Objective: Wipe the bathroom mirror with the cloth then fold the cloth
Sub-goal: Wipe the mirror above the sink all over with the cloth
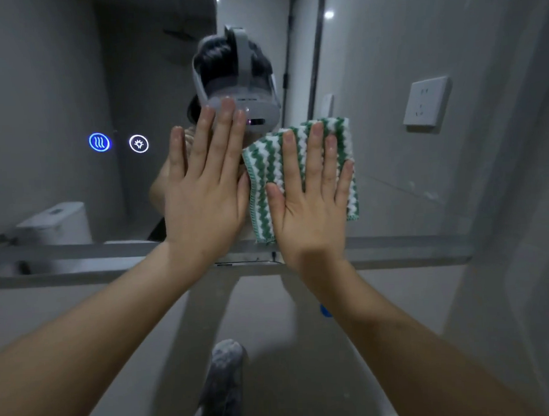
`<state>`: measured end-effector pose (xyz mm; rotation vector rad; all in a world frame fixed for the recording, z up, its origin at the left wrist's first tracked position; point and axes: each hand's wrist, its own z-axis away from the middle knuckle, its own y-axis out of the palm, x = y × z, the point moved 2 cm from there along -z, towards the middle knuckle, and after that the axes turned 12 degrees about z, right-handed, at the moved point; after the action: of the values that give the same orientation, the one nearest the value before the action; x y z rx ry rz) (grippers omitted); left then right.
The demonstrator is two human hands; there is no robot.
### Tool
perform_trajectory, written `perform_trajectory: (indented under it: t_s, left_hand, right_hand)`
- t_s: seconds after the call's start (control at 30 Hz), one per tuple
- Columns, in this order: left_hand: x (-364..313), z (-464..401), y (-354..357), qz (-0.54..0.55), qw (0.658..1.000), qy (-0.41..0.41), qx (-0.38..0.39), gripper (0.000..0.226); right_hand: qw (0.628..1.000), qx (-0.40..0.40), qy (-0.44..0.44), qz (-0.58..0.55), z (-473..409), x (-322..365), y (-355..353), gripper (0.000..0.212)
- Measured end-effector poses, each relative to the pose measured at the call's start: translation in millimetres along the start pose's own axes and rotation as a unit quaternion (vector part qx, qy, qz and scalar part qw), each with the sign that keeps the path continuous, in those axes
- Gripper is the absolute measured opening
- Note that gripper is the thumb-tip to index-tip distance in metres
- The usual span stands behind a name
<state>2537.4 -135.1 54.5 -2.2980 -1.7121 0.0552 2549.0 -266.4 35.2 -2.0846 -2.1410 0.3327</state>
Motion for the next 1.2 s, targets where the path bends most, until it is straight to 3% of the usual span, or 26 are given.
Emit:
perform_trajectory:
  t_s: [0.8,1.2]
  left_hand:
    - [14.6,93.9,0.8,-0.017,0.998,0.035,0.055,0.059]
    - [25.6,65.1,-11.7,-0.018,0.999,0.025,0.033,0.056]
  right_hand:
    - [0.999,0.003,0.003,0.032,87.5,13.5,15.5,0.053]
    - [0.999,0.005,0.022,0.045,32.0,47.2,9.9,0.054]
